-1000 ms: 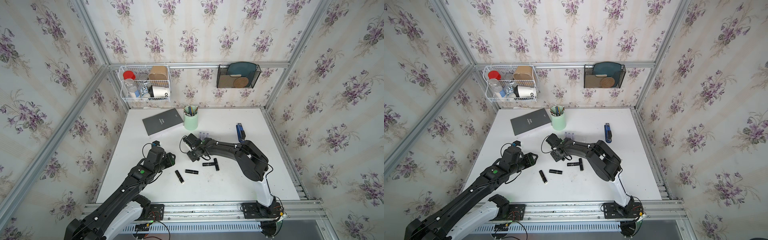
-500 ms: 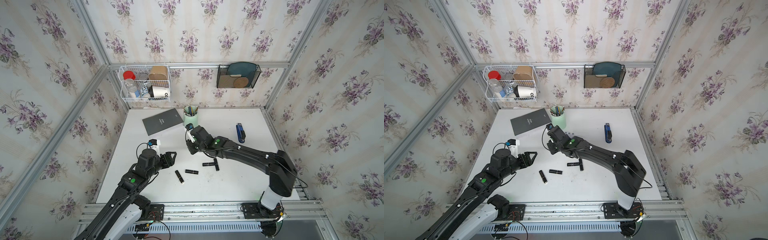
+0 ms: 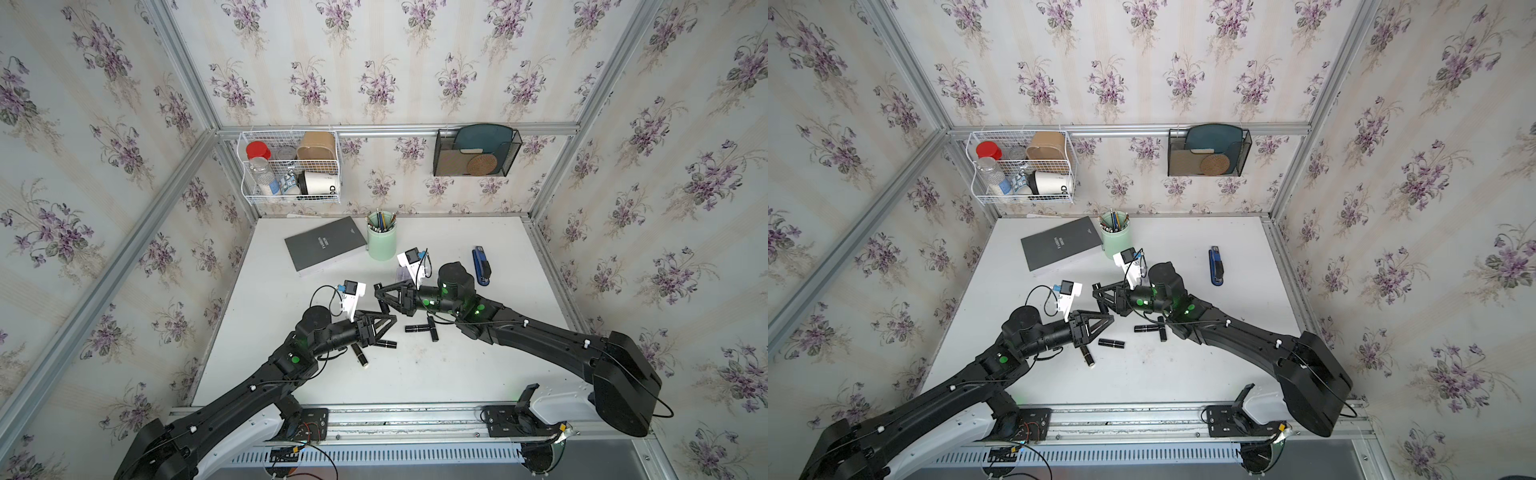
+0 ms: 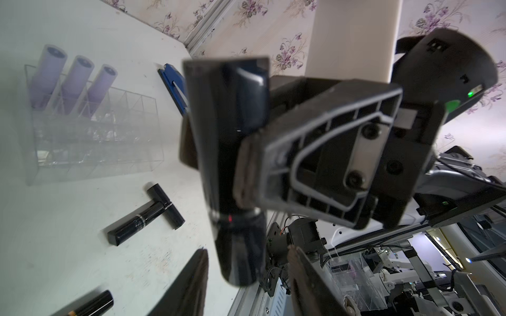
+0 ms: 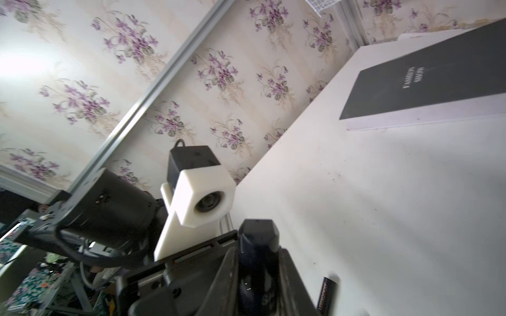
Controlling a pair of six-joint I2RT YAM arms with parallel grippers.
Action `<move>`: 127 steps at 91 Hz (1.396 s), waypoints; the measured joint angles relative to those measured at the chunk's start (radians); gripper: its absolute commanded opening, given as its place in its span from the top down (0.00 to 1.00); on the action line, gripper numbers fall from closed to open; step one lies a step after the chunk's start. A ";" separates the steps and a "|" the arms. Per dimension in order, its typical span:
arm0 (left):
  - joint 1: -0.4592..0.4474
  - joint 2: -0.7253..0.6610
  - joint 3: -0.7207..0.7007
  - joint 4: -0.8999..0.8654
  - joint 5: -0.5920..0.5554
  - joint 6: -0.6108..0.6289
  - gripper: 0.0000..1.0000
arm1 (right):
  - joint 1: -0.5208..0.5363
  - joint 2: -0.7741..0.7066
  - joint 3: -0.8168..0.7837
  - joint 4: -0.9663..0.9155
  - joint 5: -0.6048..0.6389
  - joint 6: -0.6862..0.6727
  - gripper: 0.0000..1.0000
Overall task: Arrange the lipsticks in the organizer
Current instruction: Pick up the lipstick at the center of the board.
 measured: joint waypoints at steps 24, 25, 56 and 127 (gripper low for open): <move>-0.001 -0.017 0.004 0.075 -0.002 0.022 0.78 | -0.003 -0.026 -0.032 0.116 -0.060 0.082 0.88; -0.001 -0.016 0.005 0.077 -0.002 0.022 0.78 | -0.004 -0.026 -0.034 0.120 -0.060 0.087 0.88; 0.002 -0.055 0.109 -0.122 -0.077 0.200 1.00 | -0.066 -0.024 -0.045 0.211 -0.136 0.221 0.46; -0.132 0.136 0.282 -0.497 -0.403 0.608 1.00 | -0.060 -0.028 0.247 -0.601 0.090 -0.074 0.67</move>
